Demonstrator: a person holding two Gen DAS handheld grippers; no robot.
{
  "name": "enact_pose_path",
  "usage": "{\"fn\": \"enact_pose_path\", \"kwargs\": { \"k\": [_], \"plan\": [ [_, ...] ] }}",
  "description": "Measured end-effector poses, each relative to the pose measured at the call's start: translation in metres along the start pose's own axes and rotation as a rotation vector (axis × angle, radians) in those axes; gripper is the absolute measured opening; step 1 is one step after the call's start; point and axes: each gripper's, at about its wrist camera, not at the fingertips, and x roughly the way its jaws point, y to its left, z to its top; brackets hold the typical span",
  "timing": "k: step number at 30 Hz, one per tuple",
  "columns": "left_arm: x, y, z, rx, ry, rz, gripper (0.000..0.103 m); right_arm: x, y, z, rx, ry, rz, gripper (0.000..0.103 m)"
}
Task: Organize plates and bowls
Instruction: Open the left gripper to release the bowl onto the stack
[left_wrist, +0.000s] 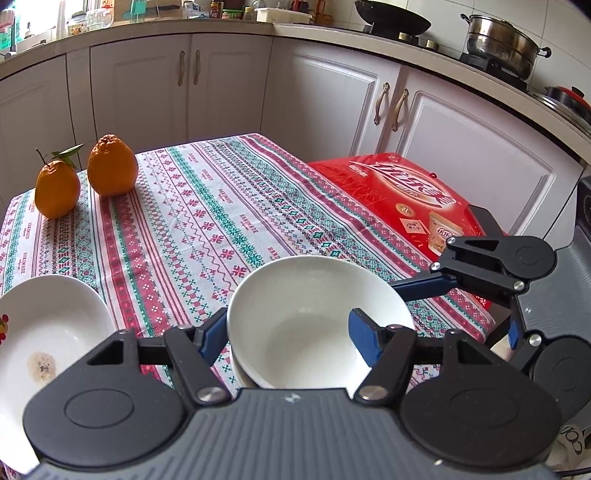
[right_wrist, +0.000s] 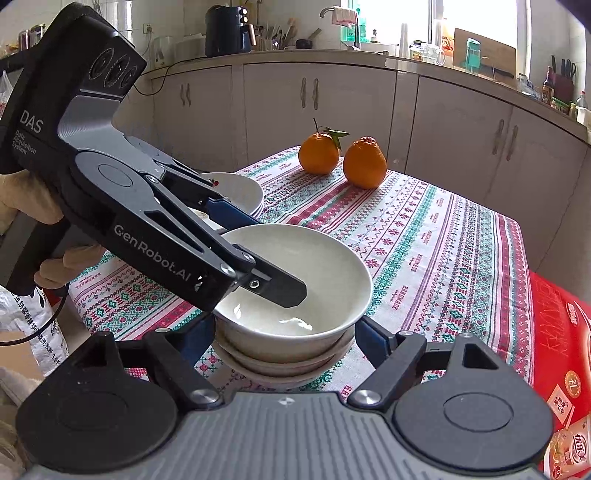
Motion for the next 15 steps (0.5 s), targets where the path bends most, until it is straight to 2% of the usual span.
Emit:
{"fn": "enact_pose_path", "kwargs": {
  "k": [6, 8, 11, 15],
  "plan": [
    [0.0, 0.0, -0.002, 0.006, -0.006, -0.005, 0.07, -0.001, -0.001, 0.0, 0.003, -0.006, -0.003, 0.089],
    [0.0, 0.0, -0.002, 0.01, -0.011, -0.001, 0.079, -0.003, 0.0, 0.0, -0.007, -0.023, -0.009, 0.096],
    [-0.003, -0.002, -0.002, 0.015, -0.024, 0.003, 0.085, -0.007, 0.001, 0.002, -0.014, -0.043, -0.004, 0.102],
    [-0.012, -0.002, -0.002, 0.016, -0.051, 0.012, 0.092, -0.008, 0.004, 0.001, -0.034, -0.039, -0.005, 0.103]
  ]
}}
